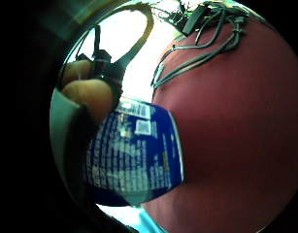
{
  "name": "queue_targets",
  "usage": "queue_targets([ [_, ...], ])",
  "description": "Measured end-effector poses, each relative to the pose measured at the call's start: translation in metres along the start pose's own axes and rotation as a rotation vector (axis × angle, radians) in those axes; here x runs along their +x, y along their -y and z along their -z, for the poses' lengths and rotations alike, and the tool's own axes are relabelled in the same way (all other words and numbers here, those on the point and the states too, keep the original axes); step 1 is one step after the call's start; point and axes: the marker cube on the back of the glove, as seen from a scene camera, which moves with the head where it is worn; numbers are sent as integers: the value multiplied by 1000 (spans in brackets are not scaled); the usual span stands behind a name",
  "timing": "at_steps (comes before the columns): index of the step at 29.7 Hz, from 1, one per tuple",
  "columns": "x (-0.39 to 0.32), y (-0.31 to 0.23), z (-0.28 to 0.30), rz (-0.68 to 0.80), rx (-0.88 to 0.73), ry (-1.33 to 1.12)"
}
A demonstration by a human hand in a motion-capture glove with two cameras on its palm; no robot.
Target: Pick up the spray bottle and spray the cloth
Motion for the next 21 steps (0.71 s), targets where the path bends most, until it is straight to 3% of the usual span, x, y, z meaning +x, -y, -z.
queue_targets([
  [11, -10, 7, -3, 31, 32, -104],
  [17, -40, 33, -9, 33, -5, -188],
  [21, -66, 54, -14, -8, -110, -268],
])
